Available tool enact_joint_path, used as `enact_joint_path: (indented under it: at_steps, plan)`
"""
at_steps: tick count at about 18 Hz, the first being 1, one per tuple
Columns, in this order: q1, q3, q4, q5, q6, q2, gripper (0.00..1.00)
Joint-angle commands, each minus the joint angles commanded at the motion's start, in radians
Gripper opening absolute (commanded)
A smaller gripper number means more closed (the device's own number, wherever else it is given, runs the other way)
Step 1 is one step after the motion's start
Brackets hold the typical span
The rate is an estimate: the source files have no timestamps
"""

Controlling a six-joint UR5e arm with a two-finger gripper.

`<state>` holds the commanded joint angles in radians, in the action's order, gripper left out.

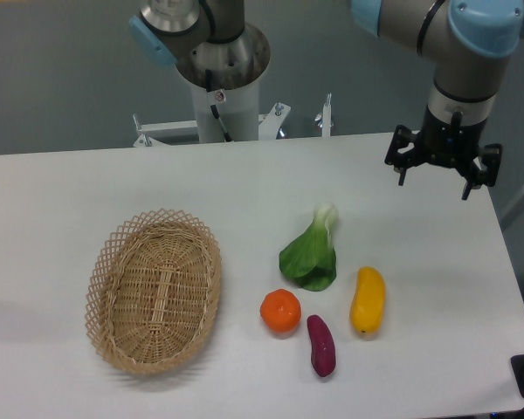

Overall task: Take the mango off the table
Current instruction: 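Move the open gripper over the yellow mango and lower it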

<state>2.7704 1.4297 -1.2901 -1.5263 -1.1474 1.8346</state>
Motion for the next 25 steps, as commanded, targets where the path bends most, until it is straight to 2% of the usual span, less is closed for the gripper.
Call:
enact_joint_path:
  at_steps: [6,7,11,12,15,19,21,25]
  plan:
    - [0.003,0.038,0.015,0.006,-0.014,-0.011,1.0]
    - [0.003,0.058,0.037,0.006,-0.029,-0.012,1.0]
    - [0.006,0.133,0.193,0.008,-0.049,-0.017,1.0]
    - [0.003,0.146,0.21,0.008,-0.046,-0.017,1.0]
    - [-0.005,0.156,0.206,0.005,-0.023,-0.014,1.0]
    - [-0.014,0.228,0.23,0.009,0.043,-0.006,1.0]
    - [-0.026,0.238,0.261,0.018,0.052,0.009,1.0]
    - [-0.041,0.238,0.353,0.095,0.173,0.07,1.0]
